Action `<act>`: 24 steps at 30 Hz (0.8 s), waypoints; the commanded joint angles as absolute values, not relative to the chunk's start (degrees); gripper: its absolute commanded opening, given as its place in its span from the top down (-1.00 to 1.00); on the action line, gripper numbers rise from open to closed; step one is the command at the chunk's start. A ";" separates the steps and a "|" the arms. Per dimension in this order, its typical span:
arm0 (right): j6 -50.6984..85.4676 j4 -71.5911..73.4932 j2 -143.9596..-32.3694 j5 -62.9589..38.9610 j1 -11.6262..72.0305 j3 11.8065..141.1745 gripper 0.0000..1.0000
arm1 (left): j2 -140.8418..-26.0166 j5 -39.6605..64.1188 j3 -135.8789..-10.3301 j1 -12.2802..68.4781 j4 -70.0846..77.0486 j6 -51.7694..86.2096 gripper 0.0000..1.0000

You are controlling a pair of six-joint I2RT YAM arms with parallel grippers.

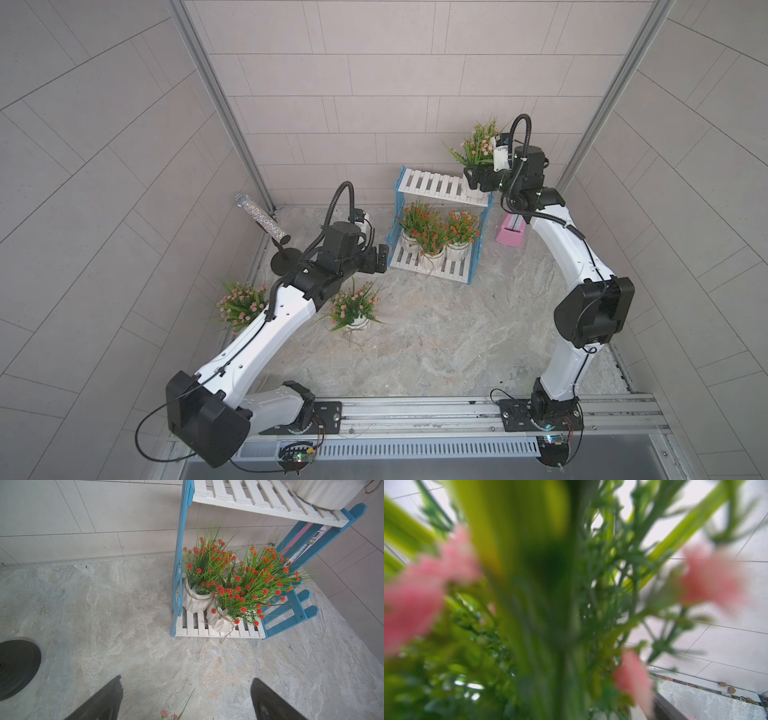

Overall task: Place the baby's breath potted plants on the rack by color
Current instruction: Place the baby's breath potted plant on the rack.

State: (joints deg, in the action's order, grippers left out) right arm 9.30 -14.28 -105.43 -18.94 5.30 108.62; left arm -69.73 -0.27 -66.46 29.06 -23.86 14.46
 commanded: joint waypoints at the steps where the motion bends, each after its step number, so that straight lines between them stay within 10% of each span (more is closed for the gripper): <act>1: 10.51 -12.19 -104.23 -19.19 5.08 107.67 -0.89 | -69.49 -0.81 -66.30 29.32 -23.64 13.50 -1.00; 24: 8.20 -10.84 -100.20 -17.41 5.07 99.73 -0.99 | -69.34 -0.05 -65.67 29.28 -23.30 13.91 -1.00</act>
State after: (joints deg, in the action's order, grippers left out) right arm 9.76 -8.64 -102.15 -18.46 5.48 100.84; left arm -69.73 -0.08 -66.46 29.06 -23.83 14.35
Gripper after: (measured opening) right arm 0.993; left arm 0.998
